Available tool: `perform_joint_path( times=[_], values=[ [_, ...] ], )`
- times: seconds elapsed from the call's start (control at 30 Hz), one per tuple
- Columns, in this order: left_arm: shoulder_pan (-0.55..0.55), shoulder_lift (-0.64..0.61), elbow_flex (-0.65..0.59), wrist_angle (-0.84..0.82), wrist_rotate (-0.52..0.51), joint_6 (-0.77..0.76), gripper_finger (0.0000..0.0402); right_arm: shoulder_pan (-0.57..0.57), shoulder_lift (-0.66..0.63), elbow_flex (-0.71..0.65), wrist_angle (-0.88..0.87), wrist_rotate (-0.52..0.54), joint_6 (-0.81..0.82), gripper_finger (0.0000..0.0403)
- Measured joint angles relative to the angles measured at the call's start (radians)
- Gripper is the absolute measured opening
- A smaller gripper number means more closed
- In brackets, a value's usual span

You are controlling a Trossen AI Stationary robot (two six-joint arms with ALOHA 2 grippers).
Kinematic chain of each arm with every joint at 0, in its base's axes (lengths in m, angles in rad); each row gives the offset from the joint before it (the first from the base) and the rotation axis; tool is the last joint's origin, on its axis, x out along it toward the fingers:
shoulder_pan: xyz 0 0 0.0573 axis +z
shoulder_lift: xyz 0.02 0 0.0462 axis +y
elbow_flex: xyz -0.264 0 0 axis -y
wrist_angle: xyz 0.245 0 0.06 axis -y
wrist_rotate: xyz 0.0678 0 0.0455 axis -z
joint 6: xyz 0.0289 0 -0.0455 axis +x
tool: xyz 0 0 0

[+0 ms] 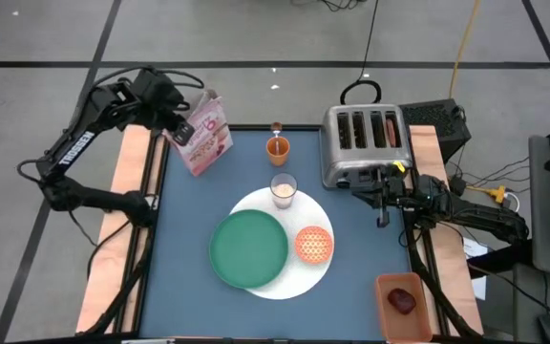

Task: Arrange a breakfast setting
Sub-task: Pour the cereals from the cereal box into the orange bowl

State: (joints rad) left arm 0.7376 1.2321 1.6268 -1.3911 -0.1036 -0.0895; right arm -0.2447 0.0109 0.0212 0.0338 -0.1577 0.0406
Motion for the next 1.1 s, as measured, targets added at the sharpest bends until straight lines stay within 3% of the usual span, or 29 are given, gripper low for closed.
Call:
perform_joint_path(
  times=[0.6, 1.1],
  values=[
    [0.002, 0.165, -0.001, -0.064, -0.016, 0.034, 0.0136, 0.000, 0.000, 0.000, 0.000, 0.000, 0.000, 0.0004],
    [0.002, 0.182, -0.001, -0.080, -0.043, 0.155, 0.0136, 0.000, 0.000, 0.000, 0.000, 0.000, 0.000, 0.0004]
  ],
)
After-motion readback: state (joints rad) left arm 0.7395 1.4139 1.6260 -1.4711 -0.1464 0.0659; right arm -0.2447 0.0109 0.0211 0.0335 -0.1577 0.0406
